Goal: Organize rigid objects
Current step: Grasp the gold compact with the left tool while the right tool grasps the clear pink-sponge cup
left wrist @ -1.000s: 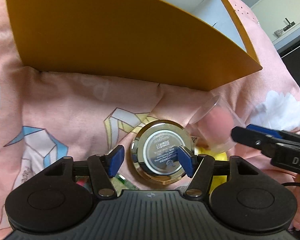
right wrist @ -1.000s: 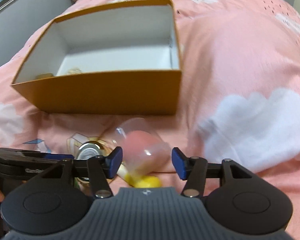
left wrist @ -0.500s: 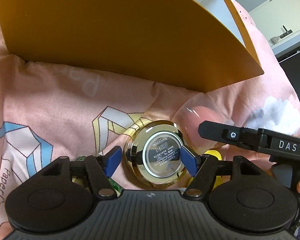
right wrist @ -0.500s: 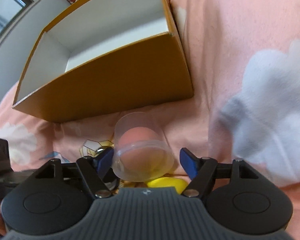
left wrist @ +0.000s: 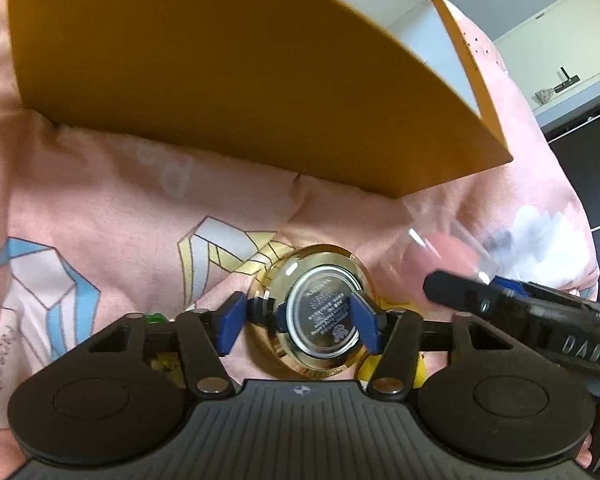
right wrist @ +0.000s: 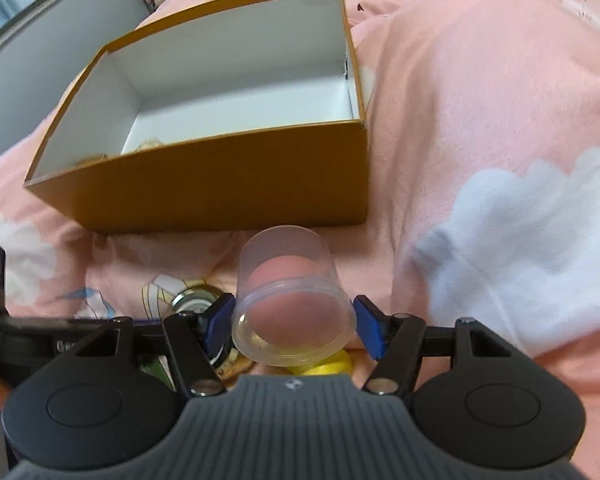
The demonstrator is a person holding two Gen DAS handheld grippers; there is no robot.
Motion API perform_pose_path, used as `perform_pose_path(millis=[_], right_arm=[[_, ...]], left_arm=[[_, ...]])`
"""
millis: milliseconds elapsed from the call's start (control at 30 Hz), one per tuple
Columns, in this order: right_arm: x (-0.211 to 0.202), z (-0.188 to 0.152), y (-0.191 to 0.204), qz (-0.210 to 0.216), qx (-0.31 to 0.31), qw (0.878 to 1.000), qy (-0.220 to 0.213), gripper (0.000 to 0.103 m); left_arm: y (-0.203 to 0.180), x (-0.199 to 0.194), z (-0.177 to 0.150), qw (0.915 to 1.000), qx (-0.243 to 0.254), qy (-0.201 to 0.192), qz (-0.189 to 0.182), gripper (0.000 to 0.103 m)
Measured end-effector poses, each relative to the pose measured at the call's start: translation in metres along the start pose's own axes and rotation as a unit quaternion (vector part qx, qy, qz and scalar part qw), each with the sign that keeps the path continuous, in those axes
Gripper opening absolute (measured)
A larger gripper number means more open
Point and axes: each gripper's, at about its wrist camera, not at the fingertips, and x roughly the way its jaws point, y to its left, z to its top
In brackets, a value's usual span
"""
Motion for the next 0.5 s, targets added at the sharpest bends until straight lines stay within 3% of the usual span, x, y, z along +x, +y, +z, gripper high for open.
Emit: perform_pose_path(millis=[167, 500], right_arm=[[-0.004, -0.007, 0.015, -0.017, -0.047, 0.999, 0.011, 0.064], [0.001, -0.010, 0.012, -0.034, -0.051, 0.998, 0.025, 0.064]], left_arm=[[-0.011, -0.022, -0.002, 0.9990, 0.029, -0.033, 0.012, 0.041], [-0.032, -0.034, -0.013, 0.9965, 0.078, -0.028, -0.007, 0.035]])
